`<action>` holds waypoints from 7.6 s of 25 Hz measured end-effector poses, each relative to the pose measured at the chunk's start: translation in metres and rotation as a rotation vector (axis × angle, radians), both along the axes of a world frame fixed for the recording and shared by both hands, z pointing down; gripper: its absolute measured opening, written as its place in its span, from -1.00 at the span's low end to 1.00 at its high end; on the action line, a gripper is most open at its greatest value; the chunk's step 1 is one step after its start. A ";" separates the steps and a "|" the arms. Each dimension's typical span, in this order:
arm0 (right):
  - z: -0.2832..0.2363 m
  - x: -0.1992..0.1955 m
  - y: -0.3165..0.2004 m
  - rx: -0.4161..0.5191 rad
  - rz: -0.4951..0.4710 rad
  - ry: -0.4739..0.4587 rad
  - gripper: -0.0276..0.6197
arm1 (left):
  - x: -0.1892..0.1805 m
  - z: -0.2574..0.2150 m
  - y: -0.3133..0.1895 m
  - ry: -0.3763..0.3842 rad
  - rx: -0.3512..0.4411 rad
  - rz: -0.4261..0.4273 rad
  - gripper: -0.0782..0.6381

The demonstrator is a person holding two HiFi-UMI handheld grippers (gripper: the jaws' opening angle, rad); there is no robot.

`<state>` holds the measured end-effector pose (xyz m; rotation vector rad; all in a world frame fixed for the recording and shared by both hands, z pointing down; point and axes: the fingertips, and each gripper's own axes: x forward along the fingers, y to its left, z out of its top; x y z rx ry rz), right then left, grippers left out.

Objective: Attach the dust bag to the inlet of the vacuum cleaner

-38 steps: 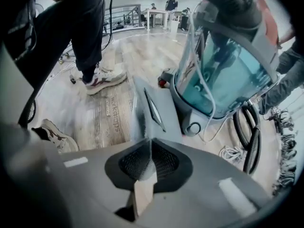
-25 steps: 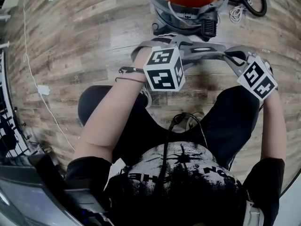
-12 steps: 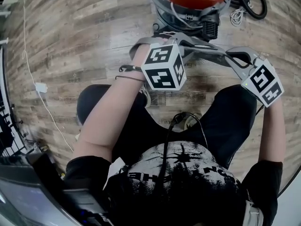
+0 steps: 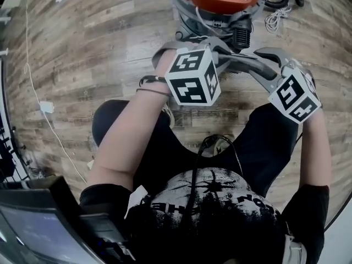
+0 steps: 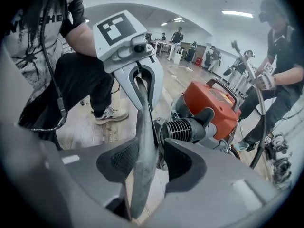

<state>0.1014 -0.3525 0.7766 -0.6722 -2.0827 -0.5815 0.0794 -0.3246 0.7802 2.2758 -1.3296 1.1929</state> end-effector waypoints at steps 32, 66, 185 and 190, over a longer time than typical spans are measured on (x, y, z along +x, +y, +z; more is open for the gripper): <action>0.034 -0.025 -0.040 0.034 0.166 -0.041 -0.81 | -0.020 0.003 -0.042 -0.056 0.034 -0.005 -0.67; 0.016 -0.037 -0.046 0.163 0.101 -0.026 -0.78 | -0.033 0.020 -0.042 0.067 0.037 -0.136 -0.69; -0.012 -0.070 -0.074 0.350 0.223 -0.167 -0.80 | -0.062 0.017 -0.071 0.160 0.047 -0.372 -0.67; -0.010 -0.063 -0.076 0.300 0.249 -0.190 -0.80 | -0.061 0.007 -0.072 0.104 0.081 -0.354 -0.67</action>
